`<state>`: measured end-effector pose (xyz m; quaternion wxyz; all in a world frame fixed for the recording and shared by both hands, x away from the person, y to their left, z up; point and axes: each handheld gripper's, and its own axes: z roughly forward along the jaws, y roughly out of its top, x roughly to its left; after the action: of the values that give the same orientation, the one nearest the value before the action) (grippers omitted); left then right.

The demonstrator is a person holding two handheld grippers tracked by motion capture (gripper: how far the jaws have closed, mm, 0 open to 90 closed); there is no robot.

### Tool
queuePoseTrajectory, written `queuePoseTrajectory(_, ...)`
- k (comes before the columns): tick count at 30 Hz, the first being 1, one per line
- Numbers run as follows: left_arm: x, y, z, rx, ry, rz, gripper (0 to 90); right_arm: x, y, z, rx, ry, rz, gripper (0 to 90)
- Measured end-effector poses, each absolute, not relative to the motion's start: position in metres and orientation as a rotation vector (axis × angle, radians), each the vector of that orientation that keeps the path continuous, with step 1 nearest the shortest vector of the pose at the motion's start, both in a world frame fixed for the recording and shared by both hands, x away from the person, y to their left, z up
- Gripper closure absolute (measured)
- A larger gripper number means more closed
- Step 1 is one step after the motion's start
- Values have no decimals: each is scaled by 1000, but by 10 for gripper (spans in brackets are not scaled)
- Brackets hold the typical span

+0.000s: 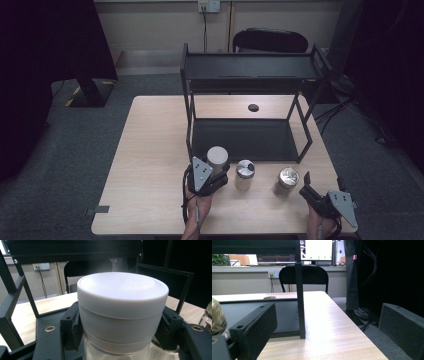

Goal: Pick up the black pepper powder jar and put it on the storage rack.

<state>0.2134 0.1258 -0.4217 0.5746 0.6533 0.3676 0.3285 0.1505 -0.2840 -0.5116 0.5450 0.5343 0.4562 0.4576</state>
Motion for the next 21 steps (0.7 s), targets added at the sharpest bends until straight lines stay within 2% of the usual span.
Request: queuePoseTrajectory(21, 230, 125, -411, 1525, 894, 771, 342, 151, -284, -512, 1267, 1082, 1086, 7)
